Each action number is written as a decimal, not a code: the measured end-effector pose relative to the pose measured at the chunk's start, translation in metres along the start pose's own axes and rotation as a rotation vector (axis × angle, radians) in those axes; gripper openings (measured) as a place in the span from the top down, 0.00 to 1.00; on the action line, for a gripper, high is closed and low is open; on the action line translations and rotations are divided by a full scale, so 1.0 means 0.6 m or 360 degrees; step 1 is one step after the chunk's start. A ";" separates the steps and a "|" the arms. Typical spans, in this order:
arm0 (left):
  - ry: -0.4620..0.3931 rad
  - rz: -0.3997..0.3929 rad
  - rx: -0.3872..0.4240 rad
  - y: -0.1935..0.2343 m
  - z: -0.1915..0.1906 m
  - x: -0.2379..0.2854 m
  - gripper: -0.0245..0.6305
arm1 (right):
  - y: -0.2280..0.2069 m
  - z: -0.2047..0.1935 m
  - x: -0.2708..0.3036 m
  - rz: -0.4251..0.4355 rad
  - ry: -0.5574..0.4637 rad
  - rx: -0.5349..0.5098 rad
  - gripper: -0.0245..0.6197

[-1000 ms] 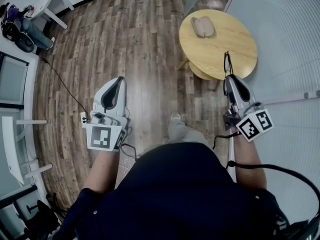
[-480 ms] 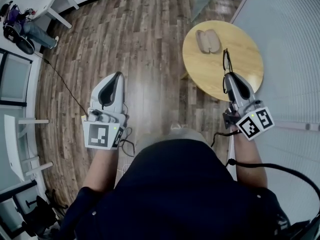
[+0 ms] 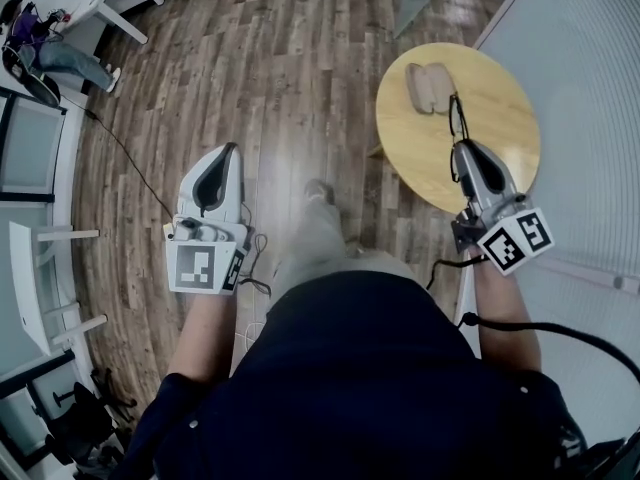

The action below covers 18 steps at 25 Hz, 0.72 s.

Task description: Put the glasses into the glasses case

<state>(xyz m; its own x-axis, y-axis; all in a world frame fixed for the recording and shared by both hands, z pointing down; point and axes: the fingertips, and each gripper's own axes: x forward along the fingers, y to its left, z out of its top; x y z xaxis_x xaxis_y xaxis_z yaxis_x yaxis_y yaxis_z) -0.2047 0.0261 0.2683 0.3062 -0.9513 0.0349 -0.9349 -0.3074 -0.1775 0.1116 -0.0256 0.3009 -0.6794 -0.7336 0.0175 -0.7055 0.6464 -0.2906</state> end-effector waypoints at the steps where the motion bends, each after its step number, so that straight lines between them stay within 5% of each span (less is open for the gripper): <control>1: -0.0009 -0.0005 -0.0001 0.007 -0.002 0.010 0.96 | -0.005 0.001 0.007 -0.0008 0.0002 -0.0004 0.91; 18: -0.0117 -0.0270 -0.0054 0.105 -0.008 0.293 0.96 | -0.121 0.036 0.162 -0.0256 -0.0022 -0.0028 0.91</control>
<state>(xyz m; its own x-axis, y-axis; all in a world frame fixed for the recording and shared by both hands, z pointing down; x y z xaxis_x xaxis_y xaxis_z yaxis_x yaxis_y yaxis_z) -0.2107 -0.1604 0.2679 0.4713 -0.8819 -0.0107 -0.8738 -0.4652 -0.1420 0.1014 -0.1484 0.3031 -0.5548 -0.8305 0.0493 -0.8083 0.5240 -0.2685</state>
